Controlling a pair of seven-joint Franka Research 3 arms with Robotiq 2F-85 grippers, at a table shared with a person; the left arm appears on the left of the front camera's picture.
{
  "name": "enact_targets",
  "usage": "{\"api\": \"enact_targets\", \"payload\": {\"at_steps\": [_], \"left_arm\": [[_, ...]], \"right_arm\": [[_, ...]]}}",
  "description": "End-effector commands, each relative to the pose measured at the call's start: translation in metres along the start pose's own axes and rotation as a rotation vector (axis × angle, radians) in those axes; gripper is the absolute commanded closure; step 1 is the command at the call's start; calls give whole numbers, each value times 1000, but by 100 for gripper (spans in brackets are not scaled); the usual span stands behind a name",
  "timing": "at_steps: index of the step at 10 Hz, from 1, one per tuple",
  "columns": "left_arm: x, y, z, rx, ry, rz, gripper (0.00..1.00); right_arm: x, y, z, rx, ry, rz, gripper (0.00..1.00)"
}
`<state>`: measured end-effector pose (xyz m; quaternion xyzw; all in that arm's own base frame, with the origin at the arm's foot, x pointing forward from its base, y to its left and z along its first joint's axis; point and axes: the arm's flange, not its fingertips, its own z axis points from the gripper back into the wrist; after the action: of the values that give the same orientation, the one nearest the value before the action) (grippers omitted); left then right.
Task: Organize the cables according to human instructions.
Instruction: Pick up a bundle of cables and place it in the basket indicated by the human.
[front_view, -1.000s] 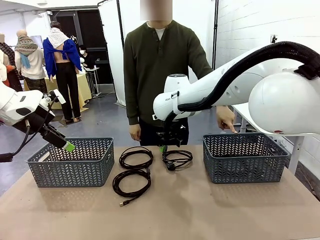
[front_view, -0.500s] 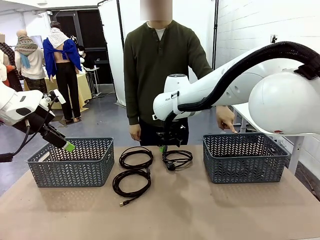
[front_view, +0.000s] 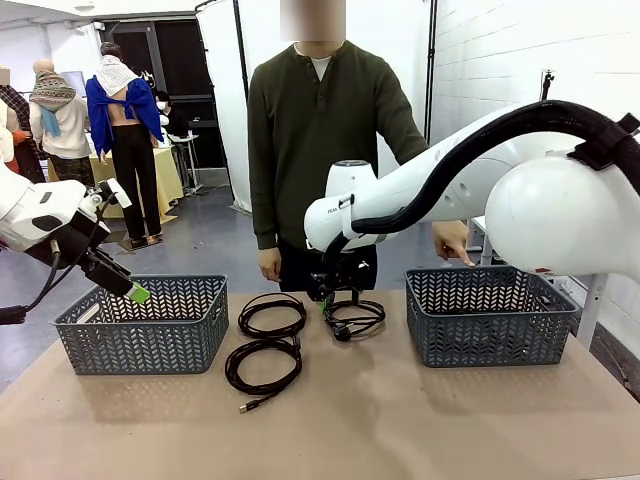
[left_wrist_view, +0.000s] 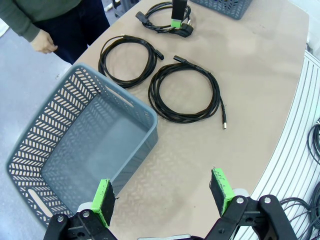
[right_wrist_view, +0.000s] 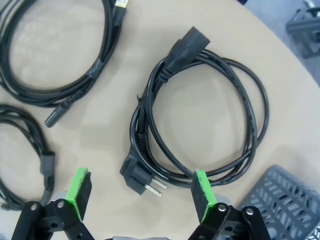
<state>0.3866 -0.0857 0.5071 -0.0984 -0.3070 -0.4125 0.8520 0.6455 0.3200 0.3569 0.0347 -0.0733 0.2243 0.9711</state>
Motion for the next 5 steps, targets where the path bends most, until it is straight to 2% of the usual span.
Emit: {"api": "enact_targets", "payload": {"at_steps": [1,5], "left_arm": [[-1,2,-1,-6,-12,10,0],[-1,2,-1,-6,-12,10,0]], "right_arm": [[14,1,-7,-37,-35,-77,0],[23,-4,-20,-55,-34,-128,0]]}}
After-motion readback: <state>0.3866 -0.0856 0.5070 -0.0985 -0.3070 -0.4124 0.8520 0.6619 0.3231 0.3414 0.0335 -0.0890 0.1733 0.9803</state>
